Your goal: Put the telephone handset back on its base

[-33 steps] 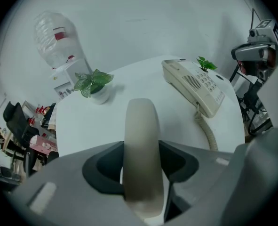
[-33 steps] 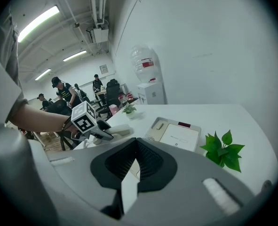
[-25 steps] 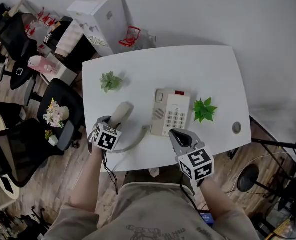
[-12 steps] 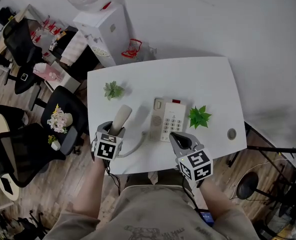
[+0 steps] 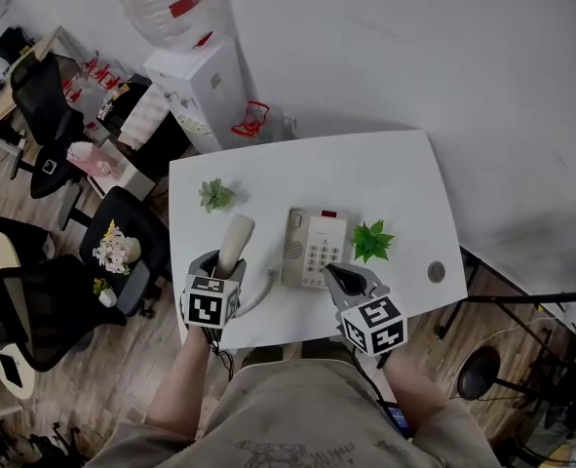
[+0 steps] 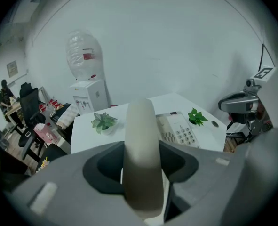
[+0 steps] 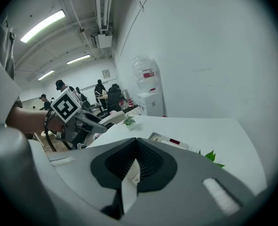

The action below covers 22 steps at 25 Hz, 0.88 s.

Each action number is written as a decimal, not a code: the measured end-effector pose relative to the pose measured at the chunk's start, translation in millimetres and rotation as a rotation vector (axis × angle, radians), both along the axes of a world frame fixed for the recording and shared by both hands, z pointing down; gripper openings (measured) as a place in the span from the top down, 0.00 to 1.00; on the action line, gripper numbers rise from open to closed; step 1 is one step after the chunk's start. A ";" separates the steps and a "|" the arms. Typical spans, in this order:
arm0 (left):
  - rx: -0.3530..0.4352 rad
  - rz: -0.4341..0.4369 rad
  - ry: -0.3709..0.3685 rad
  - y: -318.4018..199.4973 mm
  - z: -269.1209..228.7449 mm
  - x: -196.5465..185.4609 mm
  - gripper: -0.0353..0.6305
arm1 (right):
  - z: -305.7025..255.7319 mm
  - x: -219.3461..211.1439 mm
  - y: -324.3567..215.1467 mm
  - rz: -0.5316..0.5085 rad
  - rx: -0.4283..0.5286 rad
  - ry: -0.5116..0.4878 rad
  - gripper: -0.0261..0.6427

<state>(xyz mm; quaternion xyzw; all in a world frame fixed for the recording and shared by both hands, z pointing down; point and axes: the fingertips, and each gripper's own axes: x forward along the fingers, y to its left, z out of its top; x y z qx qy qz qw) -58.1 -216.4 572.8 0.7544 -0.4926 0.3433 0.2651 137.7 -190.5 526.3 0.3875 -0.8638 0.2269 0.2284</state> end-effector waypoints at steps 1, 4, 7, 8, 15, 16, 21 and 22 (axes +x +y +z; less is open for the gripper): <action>-0.003 0.000 0.007 0.7 0.1 3.8 0.62 | 0.2 2.0 -0.6 0.004 -0.001 -0.001 0.92; 0.000 -0.001 0.018 0.8 0.4 17.5 0.62 | -2.5 6.9 -1.4 0.013 0.015 0.020 0.92; 0.017 -0.014 0.040 -1.7 0.0 34.3 0.62 | -6.9 6.9 0.6 0.006 0.046 0.039 0.92; 0.019 -0.023 0.054 -3.0 0.6 40.3 0.62 | -6.3 6.8 1.0 0.007 0.044 0.031 0.92; 0.026 -0.070 0.120 -15.5 11.4 83.5 0.62 | 2.1 14.2 -3.2 0.031 0.010 -0.002 0.92; 0.026 -0.075 0.122 -17.3 14.4 87.8 0.62 | 2.5 16.9 -4.3 0.037 0.008 -0.005 0.92; 0.032 -0.101 0.119 -28.8 28.0 103.3 0.62 | 7.6 33.5 -8.8 0.063 -0.006 -0.005 0.92; 0.024 -0.107 0.121 -30.4 31.8 105.9 0.62 | 9.1 36.5 -9.5 0.068 -0.009 -0.004 0.92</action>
